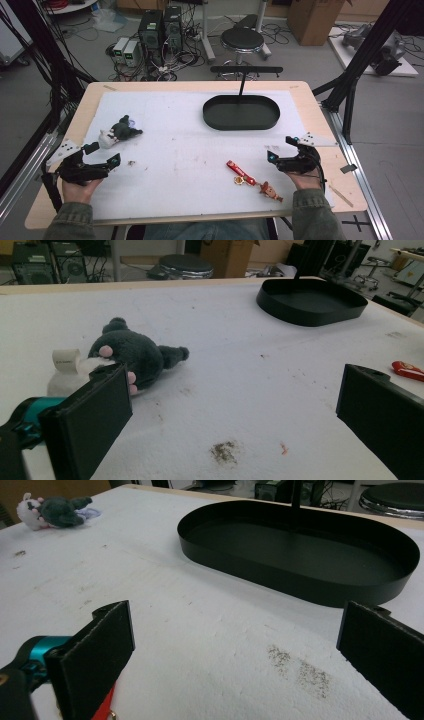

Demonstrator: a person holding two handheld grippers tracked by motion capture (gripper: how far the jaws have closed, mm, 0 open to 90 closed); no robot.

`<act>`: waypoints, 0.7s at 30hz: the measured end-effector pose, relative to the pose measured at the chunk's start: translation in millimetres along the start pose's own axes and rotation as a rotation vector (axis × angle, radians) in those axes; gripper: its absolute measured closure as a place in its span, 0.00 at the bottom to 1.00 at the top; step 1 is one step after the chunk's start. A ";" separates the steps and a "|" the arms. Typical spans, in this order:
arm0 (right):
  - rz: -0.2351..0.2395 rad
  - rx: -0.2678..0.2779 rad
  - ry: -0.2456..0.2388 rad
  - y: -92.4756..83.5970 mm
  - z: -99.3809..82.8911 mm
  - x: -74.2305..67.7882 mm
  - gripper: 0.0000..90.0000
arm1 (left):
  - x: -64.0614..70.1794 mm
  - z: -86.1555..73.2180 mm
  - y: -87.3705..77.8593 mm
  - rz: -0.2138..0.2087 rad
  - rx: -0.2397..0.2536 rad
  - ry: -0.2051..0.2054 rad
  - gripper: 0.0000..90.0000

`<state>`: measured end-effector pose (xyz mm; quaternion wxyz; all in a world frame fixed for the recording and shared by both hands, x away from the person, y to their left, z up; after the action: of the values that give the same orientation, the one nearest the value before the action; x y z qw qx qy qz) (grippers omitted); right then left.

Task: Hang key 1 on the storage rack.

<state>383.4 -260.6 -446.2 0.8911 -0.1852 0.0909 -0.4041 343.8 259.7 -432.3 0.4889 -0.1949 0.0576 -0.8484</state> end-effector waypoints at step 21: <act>-0.003 -0.050 -0.016 5.7 -5.6 0.8 0.01 | 1.4 -6.6 5.7 0.002 -0.058 0.017 0.02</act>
<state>386.1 -259.2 -453.7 0.8864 -0.2106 0.0937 -0.4014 345.1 254.9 -439.6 0.4834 -0.2019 0.0866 -0.8474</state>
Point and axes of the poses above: each handheld gripper's, and its own axes: y roughly forward along the jaws, z roughly out of its top, x roughly to its right, the point moved 9 cm from there along y, roughly forward along the jaws, and after that the axes turned 6 degrees about -y, right-handed, at the moved point
